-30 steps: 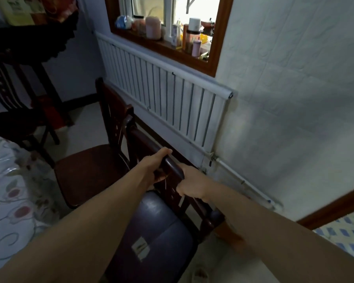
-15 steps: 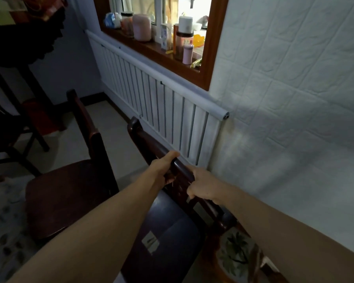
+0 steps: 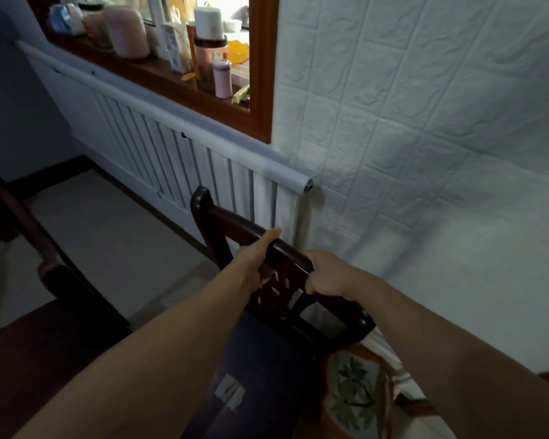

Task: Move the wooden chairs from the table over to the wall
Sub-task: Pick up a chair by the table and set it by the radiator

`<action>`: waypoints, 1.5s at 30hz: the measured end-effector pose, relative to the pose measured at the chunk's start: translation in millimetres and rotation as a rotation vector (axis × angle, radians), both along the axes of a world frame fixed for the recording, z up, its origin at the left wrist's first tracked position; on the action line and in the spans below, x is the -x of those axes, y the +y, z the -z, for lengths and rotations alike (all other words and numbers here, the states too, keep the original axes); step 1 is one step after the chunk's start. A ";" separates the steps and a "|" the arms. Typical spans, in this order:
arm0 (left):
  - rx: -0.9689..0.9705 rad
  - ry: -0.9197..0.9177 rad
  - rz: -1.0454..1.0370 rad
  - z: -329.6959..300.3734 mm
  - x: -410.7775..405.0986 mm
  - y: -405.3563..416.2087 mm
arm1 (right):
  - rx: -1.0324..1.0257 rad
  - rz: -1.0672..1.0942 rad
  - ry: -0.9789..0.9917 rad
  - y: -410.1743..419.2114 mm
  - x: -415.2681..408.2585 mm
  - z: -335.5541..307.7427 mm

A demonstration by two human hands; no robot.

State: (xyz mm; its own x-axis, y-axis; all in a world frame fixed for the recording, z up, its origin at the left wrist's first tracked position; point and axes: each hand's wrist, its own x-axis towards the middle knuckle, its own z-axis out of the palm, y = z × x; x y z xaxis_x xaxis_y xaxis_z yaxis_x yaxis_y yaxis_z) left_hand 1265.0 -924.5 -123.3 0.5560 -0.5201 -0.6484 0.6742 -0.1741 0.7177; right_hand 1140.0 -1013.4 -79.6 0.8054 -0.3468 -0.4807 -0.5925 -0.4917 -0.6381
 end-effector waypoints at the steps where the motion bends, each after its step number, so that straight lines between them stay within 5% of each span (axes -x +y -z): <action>1: 0.002 0.003 0.006 1.5 -1.4 -8.4 | 0.037 -0.003 -0.012 -8.5 -1.9 2.5; 9: -0.058 0.007 -0.017 19.3 -11.8 -91.5 | 0.507 0.008 -0.038 -76.5 -15.2 31.1; 24: -0.192 0.042 -0.165 48.7 -29.6 -180.9 | 0.420 0.054 -0.113 -159.6 -39.5 73.7; 45: -0.292 -0.023 0.107 28.9 -39.2 -159.5 | 0.375 0.101 0.055 -140.6 -44.8 63.3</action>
State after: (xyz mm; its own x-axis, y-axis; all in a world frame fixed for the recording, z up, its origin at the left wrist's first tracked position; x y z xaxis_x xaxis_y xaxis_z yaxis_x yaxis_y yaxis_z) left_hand 1304.1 -1084.0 -152.2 0.5246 -0.3699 -0.7668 0.6251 -0.4442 0.6418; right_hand 1184.8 -1154.0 -142.9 0.7348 -0.5827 -0.3471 -0.6782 -0.6223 -0.3909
